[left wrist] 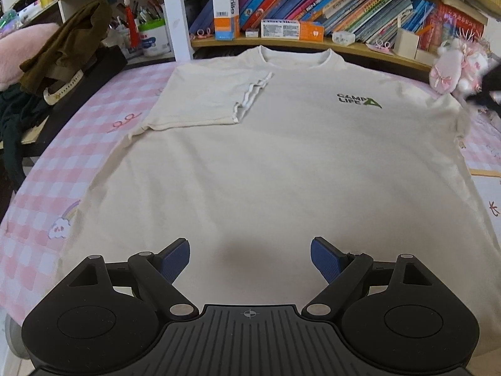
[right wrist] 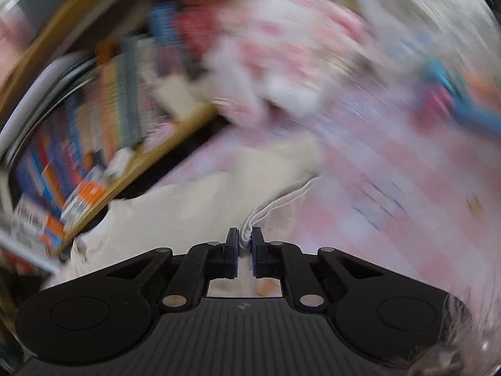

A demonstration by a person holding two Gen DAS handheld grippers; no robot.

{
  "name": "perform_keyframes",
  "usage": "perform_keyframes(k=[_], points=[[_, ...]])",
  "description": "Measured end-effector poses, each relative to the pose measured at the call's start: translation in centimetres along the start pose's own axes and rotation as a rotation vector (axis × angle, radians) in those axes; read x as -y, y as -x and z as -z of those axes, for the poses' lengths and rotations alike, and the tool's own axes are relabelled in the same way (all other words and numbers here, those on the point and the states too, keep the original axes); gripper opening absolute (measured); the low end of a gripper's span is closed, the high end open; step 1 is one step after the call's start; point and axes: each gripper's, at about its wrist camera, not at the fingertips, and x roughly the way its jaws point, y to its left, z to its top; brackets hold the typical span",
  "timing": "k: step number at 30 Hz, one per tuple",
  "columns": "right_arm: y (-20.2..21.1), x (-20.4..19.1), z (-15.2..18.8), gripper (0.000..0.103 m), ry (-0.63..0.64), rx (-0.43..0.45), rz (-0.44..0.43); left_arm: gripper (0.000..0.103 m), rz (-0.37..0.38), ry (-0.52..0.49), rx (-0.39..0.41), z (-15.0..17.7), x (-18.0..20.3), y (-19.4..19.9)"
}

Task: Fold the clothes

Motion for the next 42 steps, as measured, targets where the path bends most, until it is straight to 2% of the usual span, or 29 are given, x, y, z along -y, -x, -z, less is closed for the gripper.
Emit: perform_keyframes(k=[2,4,5,7,9,11,12,13,17,19,23,26,29,32,33,35,36,39,42], points=[[-0.8,-4.4,0.4,0.008,0.195,0.017,-0.032,0.087,0.003,0.005,-0.003,0.0,-0.8,-0.1],[-1.8,-9.1,2.4,0.008,0.443,0.009,-0.078,0.087,0.006,0.011,-0.009,0.0,-1.6,-0.3],[-2.3,-11.0,3.8,0.008,0.559,-0.015,-0.108,0.087,0.007,0.015,-0.012,-0.1,-2.1,-0.5],[-3.9,-14.1,7.4,0.008,0.785,-0.119,-0.159,0.087,0.011,0.023,-0.016,-0.1,-2.8,-0.7],[-5.5,-15.2,10.4,0.008,0.898,-0.217,-0.179,0.087,0.015,0.029,-0.018,-0.2,-3.4,-0.8],[-5.6,-14.7,10.9,0.023,0.858,-0.229,-0.208,0.087,0.018,0.03,-0.019,-0.2,-4.0,-0.9],[-5.7,-14.4,11.2,0.043,0.839,-0.235,-0.223,0.087,0.02,0.03,-0.021,-0.2,-4.2,-1.1],[-5.7,-14.2,11.5,0.049,0.819,-0.241,-0.237,0.087,0.022,0.03,-0.023,-0.2,-4.3,-1.2],[-4.9,-12.5,9.9,0.049,0.694,-0.252,-0.32,0.087,0.038,0.029,-0.032,-0.3,-5.0,-1.6],[-5.0,-12.2,8.5,0.052,0.622,-0.205,-0.27,0.087,0.042,0.027,-0.033,-0.3,-5.3,-1.8],[-7.8,-9.4,4.7,0.052,0.335,-0.188,-0.151,0.087,0.045,0.035,-0.036,-0.3,-6.0,-1.6],[-10.4,-7.9,3.5,0.052,0.173,-0.216,-0.133,0.087,0.064,0.111,-0.036,-0.6,-7.1,-1.4],[-12.3,-8.1,2.9,0.051,0.103,-0.221,-0.115,0.087,0.074,0.168,-0.037,-0.9,-8.1,-1.2],[-12.9,-11.2,1.7,0.039,0.124,-0.224,-0.284,0.087,0.067,0.165,-0.041,-1.3,-8.4,-1.3],[-12.2,-12.6,1.4,0.031,0.162,-0.22,-0.467,0.087,0.063,0.16,-0.041,-1.4,-8.4,-1.4],[-10.7,-14.1,1.0,0.034,0.2,-0.163,-0.587,0.087,0.059,0.162,-0.035,-1.4,-8.5,-1.5],[-10.2,-14.1,0.9,0.04,0.199,-0.146,-0.557,0.087,0.06,0.163,-0.036,-1.5,-8.5,-1.6],[-9.6,-12.7,1.3,0.04,0.207,-0.156,-0.409,0.087,0.048,0.148,-0.033,-1.4,-8.3,-1.8],[-7.6,-11.3,2.8,0.041,0.287,-0.149,-0.296,0.087,0.027,0.147,-0.022,-1.4,-8.3,-1.8]])
